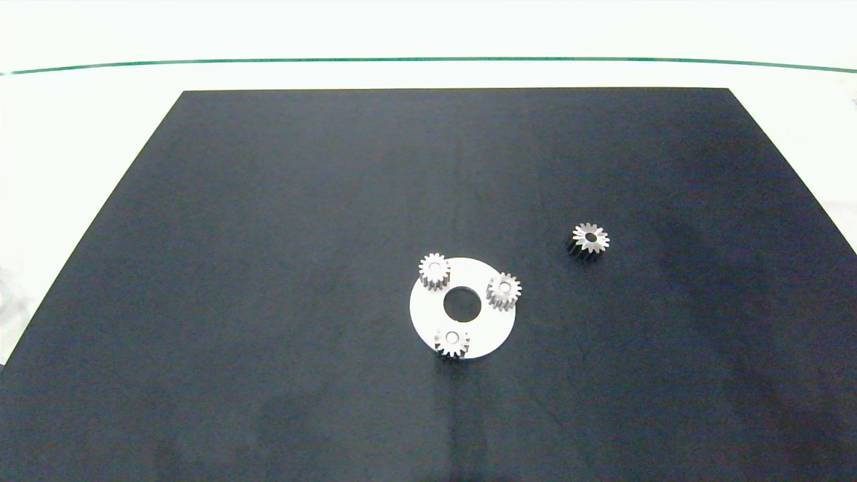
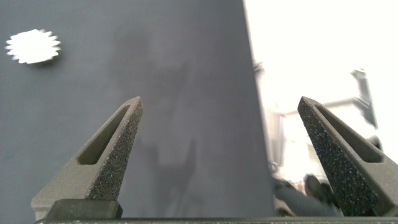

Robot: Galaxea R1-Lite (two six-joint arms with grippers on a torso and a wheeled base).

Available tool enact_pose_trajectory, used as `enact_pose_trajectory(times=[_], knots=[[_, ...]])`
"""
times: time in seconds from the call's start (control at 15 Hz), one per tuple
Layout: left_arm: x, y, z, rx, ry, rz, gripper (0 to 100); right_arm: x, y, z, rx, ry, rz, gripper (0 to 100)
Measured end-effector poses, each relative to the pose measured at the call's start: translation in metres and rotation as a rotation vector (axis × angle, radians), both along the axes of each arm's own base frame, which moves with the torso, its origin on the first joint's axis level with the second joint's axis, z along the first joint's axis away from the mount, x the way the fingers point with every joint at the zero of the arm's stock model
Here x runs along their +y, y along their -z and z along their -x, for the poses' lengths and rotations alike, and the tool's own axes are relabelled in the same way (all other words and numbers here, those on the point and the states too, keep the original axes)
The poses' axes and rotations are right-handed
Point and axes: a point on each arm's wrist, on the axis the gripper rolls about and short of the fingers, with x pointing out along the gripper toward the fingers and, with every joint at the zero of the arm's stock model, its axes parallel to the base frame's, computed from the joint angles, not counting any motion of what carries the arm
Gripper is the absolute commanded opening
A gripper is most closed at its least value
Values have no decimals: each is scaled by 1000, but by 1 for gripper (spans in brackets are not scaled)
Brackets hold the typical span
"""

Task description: Remove an incorrectly installed larger gear and replace it with the correct smaller gear

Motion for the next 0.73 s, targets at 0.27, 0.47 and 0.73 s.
enact_pose_trajectory(times=[0.27, 0.47, 0.73], knots=[[-2, 10, 13, -24, -62, -8, 100, -14, 34, 73, -134, 160, -20, 100], [-4, 16, 19, -42, -82, 27, 100, -11, 71, 111, -201, 242, -3, 100], [-5, 25, 16, -32, -53, 77, 100, -8, 118, 134, -249, 261, 10, 100]])
